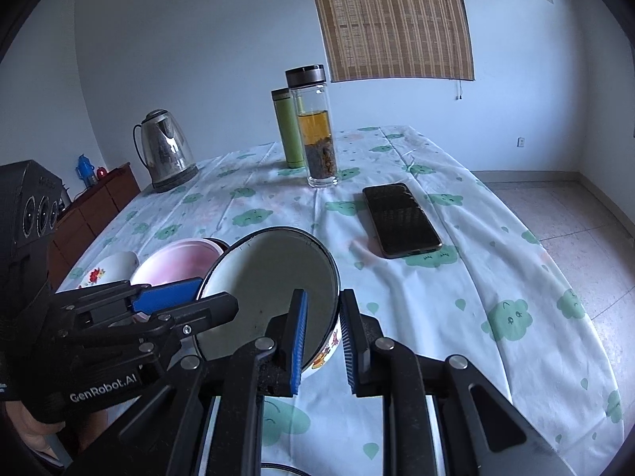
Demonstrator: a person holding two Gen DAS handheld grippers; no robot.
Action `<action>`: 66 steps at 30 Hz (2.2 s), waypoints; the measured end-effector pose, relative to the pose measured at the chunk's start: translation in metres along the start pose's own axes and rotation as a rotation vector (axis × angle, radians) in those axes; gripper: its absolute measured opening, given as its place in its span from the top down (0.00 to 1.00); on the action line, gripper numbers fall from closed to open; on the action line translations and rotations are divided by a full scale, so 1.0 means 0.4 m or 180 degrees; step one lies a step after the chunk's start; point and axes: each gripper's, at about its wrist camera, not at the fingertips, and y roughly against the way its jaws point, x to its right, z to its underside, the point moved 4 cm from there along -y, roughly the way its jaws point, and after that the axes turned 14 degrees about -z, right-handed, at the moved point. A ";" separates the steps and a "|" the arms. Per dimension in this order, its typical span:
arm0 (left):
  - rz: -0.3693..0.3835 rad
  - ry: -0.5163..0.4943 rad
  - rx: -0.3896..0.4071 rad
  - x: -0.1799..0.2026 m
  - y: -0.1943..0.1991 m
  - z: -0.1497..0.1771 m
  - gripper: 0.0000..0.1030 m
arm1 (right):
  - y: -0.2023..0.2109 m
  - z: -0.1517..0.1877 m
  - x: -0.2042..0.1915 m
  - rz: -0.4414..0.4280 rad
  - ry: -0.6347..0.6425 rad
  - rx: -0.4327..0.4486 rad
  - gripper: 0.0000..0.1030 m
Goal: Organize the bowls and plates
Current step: 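Close both grippers on the white enamel bowl's rim and lift it, then carry the enamel bowl with both grippers over the pink and steel bowls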
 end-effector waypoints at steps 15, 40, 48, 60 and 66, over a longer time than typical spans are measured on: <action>0.0018 0.0275 0.0166 -0.094 0.056 -0.032 0.68 | -0.002 -0.046 -0.087 -0.0184 0.0126 0.0001 0.82; -0.0285 0.0545 0.0238 -0.230 0.087 -0.050 0.68 | -0.079 -0.088 -0.203 -0.0431 0.0272 -0.0121 0.82; -0.0370 0.0522 0.0202 -0.234 0.072 -0.047 0.68 | -0.126 -0.073 -0.188 -0.0439 0.0194 -0.0242 0.82; -0.0444 0.0541 0.0070 -0.241 0.043 -0.034 0.68 | -0.159 -0.069 -0.186 -0.0393 0.0195 -0.0365 0.82; -0.0453 0.0585 -0.0084 -0.253 0.012 -0.023 0.68 | -0.176 -0.069 -0.183 -0.0422 0.0174 -0.0443 0.82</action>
